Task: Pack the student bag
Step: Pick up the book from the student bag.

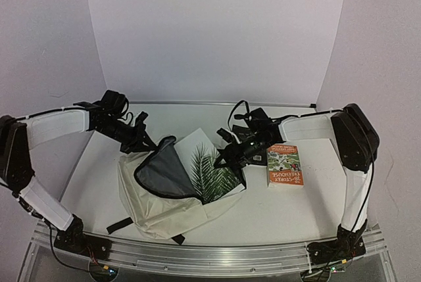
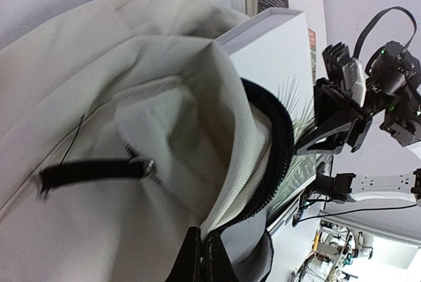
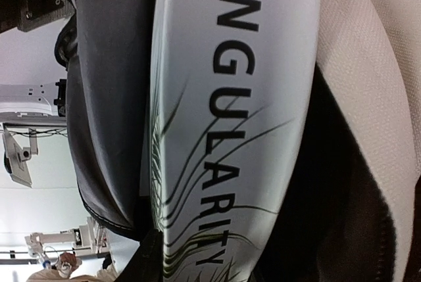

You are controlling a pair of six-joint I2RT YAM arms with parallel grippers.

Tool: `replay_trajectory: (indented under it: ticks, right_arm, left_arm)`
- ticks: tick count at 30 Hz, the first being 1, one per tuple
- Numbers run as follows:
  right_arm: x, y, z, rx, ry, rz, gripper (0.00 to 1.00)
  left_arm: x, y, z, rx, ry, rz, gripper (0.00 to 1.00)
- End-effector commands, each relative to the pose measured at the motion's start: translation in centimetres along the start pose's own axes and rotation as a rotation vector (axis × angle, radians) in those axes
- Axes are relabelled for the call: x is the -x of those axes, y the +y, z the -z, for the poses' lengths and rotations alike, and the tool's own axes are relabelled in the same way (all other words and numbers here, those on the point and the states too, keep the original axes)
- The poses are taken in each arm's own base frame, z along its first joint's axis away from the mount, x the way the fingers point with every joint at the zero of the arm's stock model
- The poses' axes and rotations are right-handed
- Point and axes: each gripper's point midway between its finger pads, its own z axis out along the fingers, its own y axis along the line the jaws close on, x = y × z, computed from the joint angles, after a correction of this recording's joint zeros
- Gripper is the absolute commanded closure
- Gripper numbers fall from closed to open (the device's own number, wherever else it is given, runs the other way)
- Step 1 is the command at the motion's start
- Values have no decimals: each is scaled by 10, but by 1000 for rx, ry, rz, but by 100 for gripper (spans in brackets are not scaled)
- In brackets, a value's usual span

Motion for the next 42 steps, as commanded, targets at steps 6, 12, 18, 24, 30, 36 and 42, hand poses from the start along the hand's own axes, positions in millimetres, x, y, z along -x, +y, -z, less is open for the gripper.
replay_trajectory:
  ticks: [6,12,18,24,30,36,42]
  right_arm:
    - [20,63,39,-32,-293,-4,78]
    - [56,101,97,-99,-569,30,83]
    - [67,112,150,-214,-796,23,81]
    - [70,127,186,-266,-920,55,78]
    - [83,147,196,-260,-931,130,76]
    - [76,167,171,-187,-747,255,74]
    - [33,142,137,-229,-465,336,75]
  left_arm:
    - [123,-71,-2,-212,-164,-394,100]
    - [137,-114,23,-283,-163,-546,100]
    - [115,-144,53,-348,-101,-650,100]
    - [69,-145,79,-345,-44,-646,100]
    - [38,-128,92,-245,-8,-587,100]
    - [22,-123,112,-174,-60,-596,100]
    - [20,-132,121,-230,-47,-600,100]
